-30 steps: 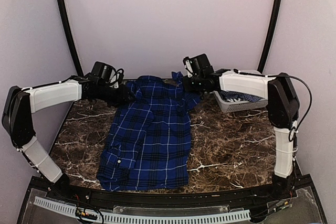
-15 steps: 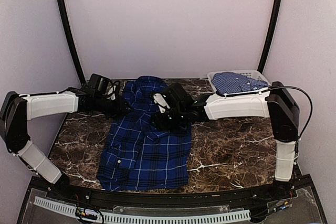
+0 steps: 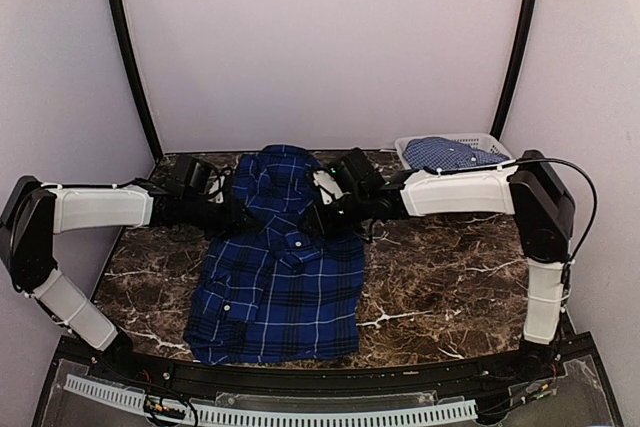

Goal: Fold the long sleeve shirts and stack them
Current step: Place the sleeve of the 1/3-folded shirt, then pick up the sleeve from the center of the board.

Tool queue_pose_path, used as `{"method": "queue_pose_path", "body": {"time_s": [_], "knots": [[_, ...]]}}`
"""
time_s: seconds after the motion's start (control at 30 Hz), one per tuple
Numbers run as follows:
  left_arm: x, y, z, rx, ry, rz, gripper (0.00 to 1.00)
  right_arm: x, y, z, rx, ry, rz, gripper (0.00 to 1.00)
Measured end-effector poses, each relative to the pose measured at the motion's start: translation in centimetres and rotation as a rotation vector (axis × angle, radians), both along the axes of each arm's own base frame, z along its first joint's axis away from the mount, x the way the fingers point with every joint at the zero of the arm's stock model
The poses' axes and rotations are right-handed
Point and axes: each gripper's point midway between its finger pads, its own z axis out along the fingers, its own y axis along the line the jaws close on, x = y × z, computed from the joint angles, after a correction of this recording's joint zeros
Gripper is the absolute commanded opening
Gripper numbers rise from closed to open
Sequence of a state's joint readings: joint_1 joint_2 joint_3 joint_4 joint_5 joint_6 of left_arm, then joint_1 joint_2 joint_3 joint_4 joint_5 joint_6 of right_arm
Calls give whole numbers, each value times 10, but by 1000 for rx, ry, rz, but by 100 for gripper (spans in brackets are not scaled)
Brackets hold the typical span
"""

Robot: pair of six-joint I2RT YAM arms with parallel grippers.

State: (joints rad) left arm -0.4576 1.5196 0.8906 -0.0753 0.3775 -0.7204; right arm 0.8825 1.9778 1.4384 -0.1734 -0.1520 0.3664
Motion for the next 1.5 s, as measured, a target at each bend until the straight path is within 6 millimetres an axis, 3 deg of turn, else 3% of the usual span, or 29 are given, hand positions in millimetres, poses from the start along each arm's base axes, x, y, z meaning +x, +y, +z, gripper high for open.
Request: {"method": "queue_pose_path", "body": {"time_s": [0.33,0.63,0.77,1.2,1.5], "knots": [[-5,1,-6,4,16,-1,38,4,10,-40,-47,70,-15,52],[-7,2,-9,4,22,-3,38,13,6,-76,-119,99,-56,53],[-7,2,-7,2,17,-3,38,15,7,-80,-124,105,-67,51],[-11,3,-9,-3,19,-2,38,12,21,-73,-78,139,-52,1],[-14,1,-5,-38,18,-5,38,6,31,-64,-33,166,-17,0]]}}
